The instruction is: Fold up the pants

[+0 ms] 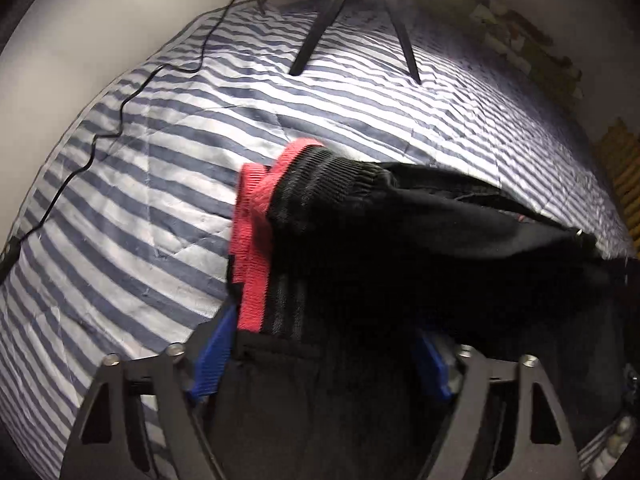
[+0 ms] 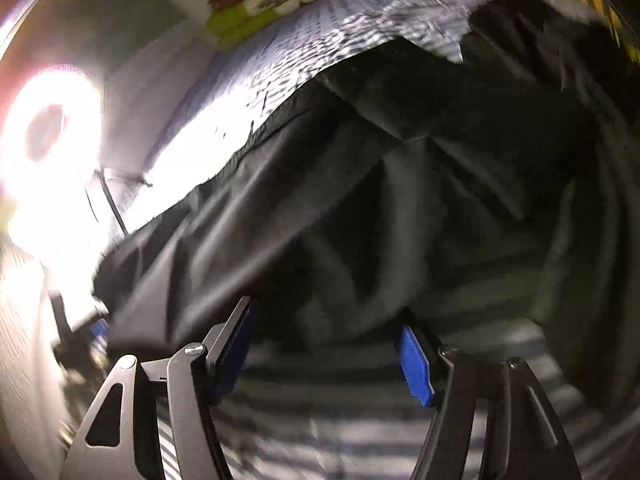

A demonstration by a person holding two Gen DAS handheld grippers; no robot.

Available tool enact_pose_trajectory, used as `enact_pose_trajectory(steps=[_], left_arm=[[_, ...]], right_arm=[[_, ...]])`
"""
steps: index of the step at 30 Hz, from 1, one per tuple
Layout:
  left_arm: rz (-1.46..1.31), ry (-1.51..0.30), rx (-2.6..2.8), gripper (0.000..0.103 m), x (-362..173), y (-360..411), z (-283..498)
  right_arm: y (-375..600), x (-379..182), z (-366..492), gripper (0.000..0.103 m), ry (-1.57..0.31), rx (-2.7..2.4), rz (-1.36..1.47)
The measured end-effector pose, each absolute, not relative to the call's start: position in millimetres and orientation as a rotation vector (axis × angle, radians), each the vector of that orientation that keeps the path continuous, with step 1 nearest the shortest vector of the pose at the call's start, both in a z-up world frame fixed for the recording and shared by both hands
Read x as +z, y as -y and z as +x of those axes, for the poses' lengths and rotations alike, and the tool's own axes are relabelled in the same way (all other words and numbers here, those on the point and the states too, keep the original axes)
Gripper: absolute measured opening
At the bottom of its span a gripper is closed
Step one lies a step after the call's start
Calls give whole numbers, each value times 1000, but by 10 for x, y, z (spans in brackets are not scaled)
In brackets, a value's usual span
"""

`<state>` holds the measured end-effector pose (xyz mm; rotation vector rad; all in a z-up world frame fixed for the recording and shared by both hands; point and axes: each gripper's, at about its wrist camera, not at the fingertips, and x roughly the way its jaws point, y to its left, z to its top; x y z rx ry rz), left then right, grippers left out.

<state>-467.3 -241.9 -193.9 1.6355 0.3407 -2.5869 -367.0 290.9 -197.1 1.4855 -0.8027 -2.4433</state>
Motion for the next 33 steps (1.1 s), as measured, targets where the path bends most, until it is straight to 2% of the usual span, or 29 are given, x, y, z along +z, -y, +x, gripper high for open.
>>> enact_pose_trajectory(steps=[2,5,7,8,9,10,13,17,25,28,31,33], left_arm=[[1620,-378,-2566,56,-1891,2497,-4653],[1617,-510,-2564,43,-1759,2654,-4631],[1605,-513,-2575,38,-1660,2671,-4613],[1602,-508,-2581,35,-1596,2672,-4600],[1597,-504,-2590,34,-1536,2671,-4579],[1587,-500,-2601,33,-1458,2673,-4551],[1558,-511,-2641,31,-1217,2698,-4443],[1544,-494,-2665,31,-962,2760,-4226],[1577,-484,-2681,31,-618,3090,-3047],[1613,-499,-2634,32,-750,3245,-2555],[1742,-416,-2535,47,-1159,3259,-2331],[1788,-455,-2514,47,-1345,3288,-2233]], right_arm=[[-2910,-1989,-3758,67,850,-2468,1440],[-2855,-1994,-3897,67,882,-2502,1373],[-2805,-2006,-3979,48,890,-2543,1347],[-2785,-2012,-4021,22,884,-2547,1367],[-2788,-2026,-4062,8,914,-2515,1392],[-2795,-2012,-4053,5,959,-2488,1394],[-2838,-1739,-3932,3,973,-2510,1312],[-2741,-1246,-3641,3,806,-2567,1254],[-2573,-755,-2596,3,616,-2549,1303],[-2517,-870,-2150,3,524,-2511,1328],[-2355,-1341,-2071,8,374,-2390,1515],[-2380,-1625,-2048,13,372,-2329,1659]])
